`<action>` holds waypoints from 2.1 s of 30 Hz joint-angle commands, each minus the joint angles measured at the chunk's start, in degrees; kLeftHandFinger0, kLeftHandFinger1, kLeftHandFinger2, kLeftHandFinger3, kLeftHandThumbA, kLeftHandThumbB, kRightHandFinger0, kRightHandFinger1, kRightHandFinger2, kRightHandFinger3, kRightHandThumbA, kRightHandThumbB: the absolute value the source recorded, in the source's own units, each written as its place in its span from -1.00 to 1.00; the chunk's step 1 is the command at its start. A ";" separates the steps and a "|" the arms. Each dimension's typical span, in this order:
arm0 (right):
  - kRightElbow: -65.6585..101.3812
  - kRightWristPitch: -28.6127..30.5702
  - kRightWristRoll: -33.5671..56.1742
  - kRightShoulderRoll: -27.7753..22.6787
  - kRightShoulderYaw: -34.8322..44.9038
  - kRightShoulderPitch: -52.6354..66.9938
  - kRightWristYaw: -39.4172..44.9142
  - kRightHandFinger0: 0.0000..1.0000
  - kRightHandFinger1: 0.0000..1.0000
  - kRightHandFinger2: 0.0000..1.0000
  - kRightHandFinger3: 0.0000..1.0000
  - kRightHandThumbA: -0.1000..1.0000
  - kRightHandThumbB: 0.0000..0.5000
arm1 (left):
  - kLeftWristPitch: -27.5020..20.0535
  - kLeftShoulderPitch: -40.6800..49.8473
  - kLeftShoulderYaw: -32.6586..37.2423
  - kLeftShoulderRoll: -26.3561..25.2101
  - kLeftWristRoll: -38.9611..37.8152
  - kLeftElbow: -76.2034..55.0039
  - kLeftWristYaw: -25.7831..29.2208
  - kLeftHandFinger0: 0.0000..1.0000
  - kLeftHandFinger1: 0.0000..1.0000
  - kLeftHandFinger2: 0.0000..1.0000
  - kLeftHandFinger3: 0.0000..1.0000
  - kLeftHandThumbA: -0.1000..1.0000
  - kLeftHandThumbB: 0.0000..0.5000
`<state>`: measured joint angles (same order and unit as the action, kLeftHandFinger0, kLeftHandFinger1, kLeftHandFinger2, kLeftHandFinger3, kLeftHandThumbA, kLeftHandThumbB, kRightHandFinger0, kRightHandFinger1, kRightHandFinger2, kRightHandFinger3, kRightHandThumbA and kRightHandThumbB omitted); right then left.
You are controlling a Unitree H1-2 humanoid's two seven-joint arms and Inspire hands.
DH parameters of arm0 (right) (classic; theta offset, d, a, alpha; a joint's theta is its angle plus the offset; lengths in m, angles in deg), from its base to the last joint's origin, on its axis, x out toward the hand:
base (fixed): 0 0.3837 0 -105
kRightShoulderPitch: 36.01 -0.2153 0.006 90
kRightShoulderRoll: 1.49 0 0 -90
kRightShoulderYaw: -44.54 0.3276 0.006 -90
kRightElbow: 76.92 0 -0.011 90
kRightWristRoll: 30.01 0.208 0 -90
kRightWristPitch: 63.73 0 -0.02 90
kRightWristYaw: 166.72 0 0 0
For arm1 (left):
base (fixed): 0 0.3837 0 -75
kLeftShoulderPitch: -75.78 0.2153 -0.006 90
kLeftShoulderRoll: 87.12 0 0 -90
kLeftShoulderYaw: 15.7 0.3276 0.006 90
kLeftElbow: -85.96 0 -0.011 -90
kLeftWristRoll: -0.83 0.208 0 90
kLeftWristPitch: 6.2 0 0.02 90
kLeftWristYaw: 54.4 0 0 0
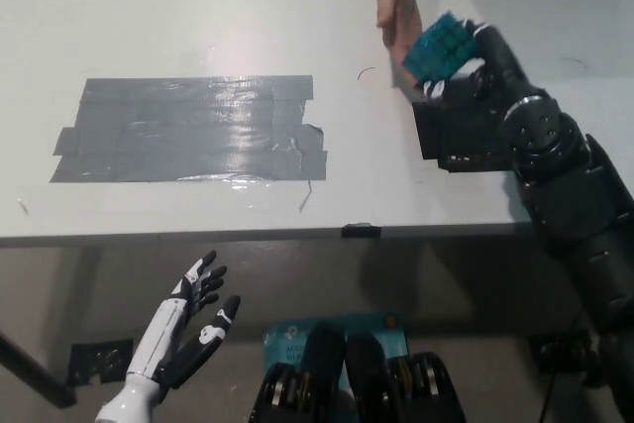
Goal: A person hands a rubik's cube to the robot and rhe robot picks it up with its right hand and places it on the black spot on the desk infron tof it
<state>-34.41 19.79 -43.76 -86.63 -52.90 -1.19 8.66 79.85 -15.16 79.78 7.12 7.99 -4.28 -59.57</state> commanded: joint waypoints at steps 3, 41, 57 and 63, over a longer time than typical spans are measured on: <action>8.17 4.40 0.31 0.65 3.06 -2.77 -4.93 -0.99 -0.18 0.50 0.52 -0.61 -0.23 | -0.54 -0.95 0.06 -1.12 0.73 -1.70 -0.89 0.89 0.86 0.86 1.00 0.43 -0.54; 4.02 7.01 -1.60 -7.77 -2.18 8.03 5.18 0.88 1.00 1.00 1.00 -0.02 0.39 | -0.47 -1.91 0.00 -1.63 -0.15 -0.30 -1.55 0.96 0.81 0.75 1.00 0.16 -0.66; 38.50 -1.64 -1.82 -12.86 2.87 9.23 7.40 1.00 1.00 1.00 1.00 0.82 0.76 | -0.69 -2.00 -0.03 -1.63 0.22 -0.51 -1.60 0.98 0.80 0.74 1.00 0.11 -0.73; 56.98 -4.85 3.62 -13.35 8.27 12.08 9.08 1.00 1.00 1.00 1.00 0.79 0.78 | -0.83 -2.03 -0.07 -1.62 1.06 -0.34 -1.02 0.94 0.91 0.98 1.00 0.36 -0.55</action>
<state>4.77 20.47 -45.63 -97.27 -50.15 10.79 14.78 79.88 -16.41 80.01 6.33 8.21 -3.89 -60.45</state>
